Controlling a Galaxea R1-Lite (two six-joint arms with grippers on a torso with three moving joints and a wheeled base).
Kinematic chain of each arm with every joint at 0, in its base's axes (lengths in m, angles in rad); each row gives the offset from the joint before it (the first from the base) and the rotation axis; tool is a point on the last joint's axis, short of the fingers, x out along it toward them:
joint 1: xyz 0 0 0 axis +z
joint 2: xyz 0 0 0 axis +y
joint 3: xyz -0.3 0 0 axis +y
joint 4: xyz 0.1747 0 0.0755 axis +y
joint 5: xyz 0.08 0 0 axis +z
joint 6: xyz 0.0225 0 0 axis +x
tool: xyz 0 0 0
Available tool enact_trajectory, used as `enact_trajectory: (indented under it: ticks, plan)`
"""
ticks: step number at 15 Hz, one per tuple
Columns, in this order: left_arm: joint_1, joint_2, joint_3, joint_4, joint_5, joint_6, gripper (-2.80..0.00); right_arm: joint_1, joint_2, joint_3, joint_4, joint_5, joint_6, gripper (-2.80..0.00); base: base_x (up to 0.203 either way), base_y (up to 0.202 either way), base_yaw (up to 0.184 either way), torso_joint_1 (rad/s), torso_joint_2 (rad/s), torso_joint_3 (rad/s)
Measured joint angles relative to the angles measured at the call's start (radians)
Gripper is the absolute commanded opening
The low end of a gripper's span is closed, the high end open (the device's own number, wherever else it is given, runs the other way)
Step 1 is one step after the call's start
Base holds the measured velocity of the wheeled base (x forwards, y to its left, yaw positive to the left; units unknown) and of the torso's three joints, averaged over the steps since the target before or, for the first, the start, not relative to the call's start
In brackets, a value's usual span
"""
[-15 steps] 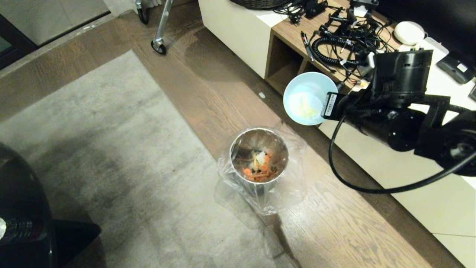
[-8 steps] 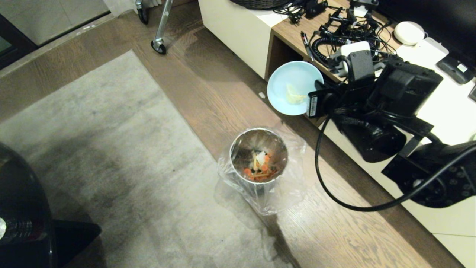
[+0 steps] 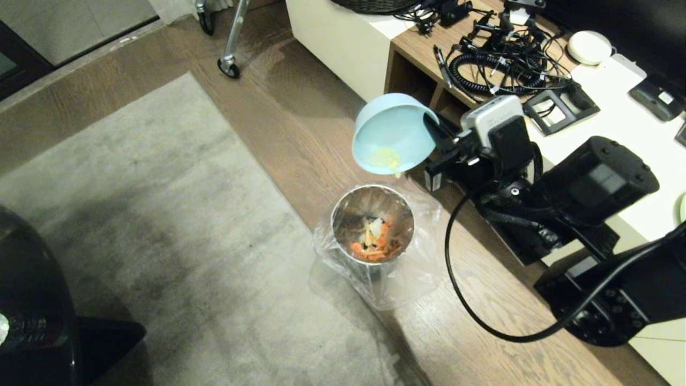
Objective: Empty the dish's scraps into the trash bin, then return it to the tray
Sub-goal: Pour the leftover food from the bowl into the trash can
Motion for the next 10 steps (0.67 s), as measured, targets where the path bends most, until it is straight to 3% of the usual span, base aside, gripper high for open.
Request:
enact_trajectory:
  ticks: [3,7,10]
  plan:
    - [0.000,0.000,0.000,0.000,0.000,0.000,-2.80,0.000,0.001,0.008,-0.001,0.110,-0.053,-2.80,0.000,0.000,0.000,0.000,0.00,0.000]
    - [0.000,0.000,0.000,0.000,0.000,0.000,-2.80,-0.006,0.006,0.007,-0.001,0.124,-0.061,-2.80,0.000,0.000,0.000,0.000,0.00,0.000]
    - [0.000,0.000,0.000,0.000,-0.001,0.000,-2.80,-0.032,0.007,0.004,0.000,0.203,-0.113,-2.80,0.000,0.000,0.000,0.000,0.00,0.000]
